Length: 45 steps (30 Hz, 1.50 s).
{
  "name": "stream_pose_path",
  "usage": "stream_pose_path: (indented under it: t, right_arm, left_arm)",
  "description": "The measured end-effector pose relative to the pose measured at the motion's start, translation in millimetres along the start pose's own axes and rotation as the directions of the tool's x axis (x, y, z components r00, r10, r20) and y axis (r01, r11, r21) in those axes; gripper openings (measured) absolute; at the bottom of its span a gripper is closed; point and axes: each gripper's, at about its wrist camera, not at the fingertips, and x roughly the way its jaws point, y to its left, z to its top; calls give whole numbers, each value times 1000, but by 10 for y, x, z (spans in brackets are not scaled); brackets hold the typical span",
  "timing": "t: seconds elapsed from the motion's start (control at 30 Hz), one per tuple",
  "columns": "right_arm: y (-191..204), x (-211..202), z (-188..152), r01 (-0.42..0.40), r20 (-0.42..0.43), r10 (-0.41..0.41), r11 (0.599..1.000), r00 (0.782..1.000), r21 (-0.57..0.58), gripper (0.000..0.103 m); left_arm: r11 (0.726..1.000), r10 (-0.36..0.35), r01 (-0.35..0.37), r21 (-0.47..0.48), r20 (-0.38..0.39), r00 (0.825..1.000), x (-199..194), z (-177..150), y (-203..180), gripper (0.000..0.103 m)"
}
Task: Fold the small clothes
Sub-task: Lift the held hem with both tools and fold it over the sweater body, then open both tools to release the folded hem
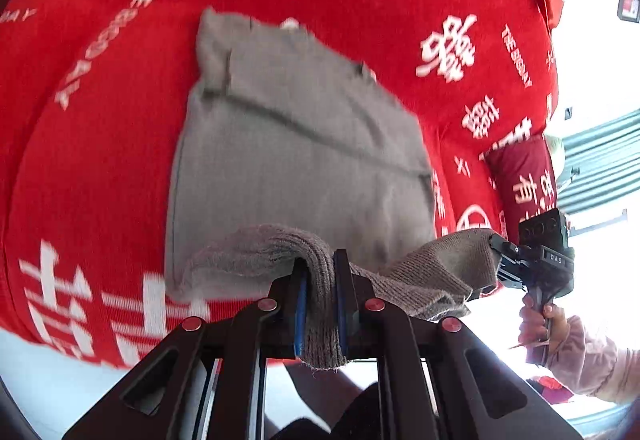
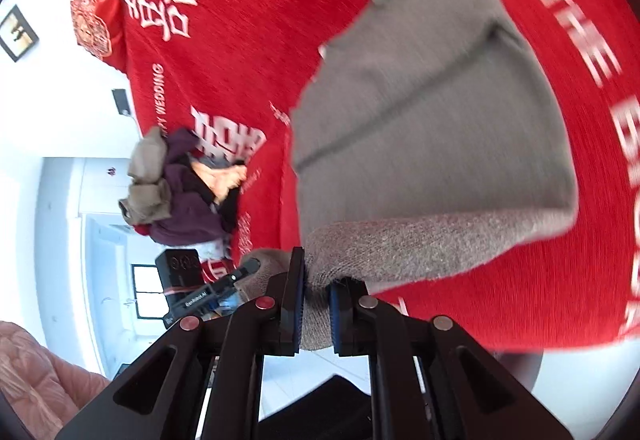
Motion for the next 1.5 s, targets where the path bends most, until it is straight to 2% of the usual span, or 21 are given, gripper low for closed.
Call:
stream_pose_path:
  t: [0.3,0.43,0.57,0.8,1.03,1.07,1.1,1.13,1.17,1.2,1.27,1.3,1.33,1.37,1.43,1.5]
  right_arm:
    - [324,74,1037,-25,13,26,996,1000,-80,11]
    - [232,145,1526,-17,34,19,998,999,-57,11]
    - [-124,311,1976,11,46,-13,999,999,43,11]
    - [-762,661,2389,72,27,-79,977,997,199,11]
    - [-984,876,2530,112,-38,-105,950,994,290,13]
    - [-934,876,2555,128,-56,-117,953,992,274,17]
    - [-877,869,2572,144,-69,-131,958,989,247,25]
    - [-796,859,2588,168,-79,-155,964,985,206,32]
    - [-706,839,2599,191,-81,-181,969,980,159,45]
    - [-578,803,2607,226,-73,-219,970,973,95,52]
    - [-375,733,2599,305,-55,-305,952,951,-11,52]
    - [-298,708,2585,339,-49,-342,939,938,-58,52]
    - [-237,688,2568,373,-42,-378,922,925,-102,52]
    - [-158,670,2536,419,-29,-428,894,903,-161,52]
    - [-34,663,2457,500,-2,-520,822,854,-274,52]
    - [13,669,2401,541,19,-571,766,821,-346,52]
  left_arm:
    - [999,8,-3,-46,115,993,259,858,-184,13]
    - [998,36,-27,-65,146,989,487,1266,-129,13]
    - [992,84,-68,-108,146,986,827,1604,49,13]
    - [974,178,-160,-160,108,978,1362,1964,308,13]
    - [947,272,-261,-188,36,962,1598,2077,399,13]
    - [945,277,-267,-186,29,960,1596,2085,389,13]
    - [945,281,-272,-183,24,959,1586,2097,375,13]
    - [946,281,-273,-174,23,959,1555,2103,337,13]
    - [948,280,-272,-163,26,960,1522,2103,305,13]
    - [951,281,-274,-147,31,959,1486,2103,258,14]
    - [952,294,-289,-103,37,955,1397,2075,149,34]
    - [946,320,-315,-77,53,946,1333,2050,84,59]
    - [939,342,-338,-63,73,937,1282,2041,46,71]
    - [932,364,-361,-44,94,927,1228,2027,1,72]
    - [925,381,-380,-22,88,920,1157,2011,-45,72]
    - [918,396,-397,2,78,915,1141,1964,-67,72]
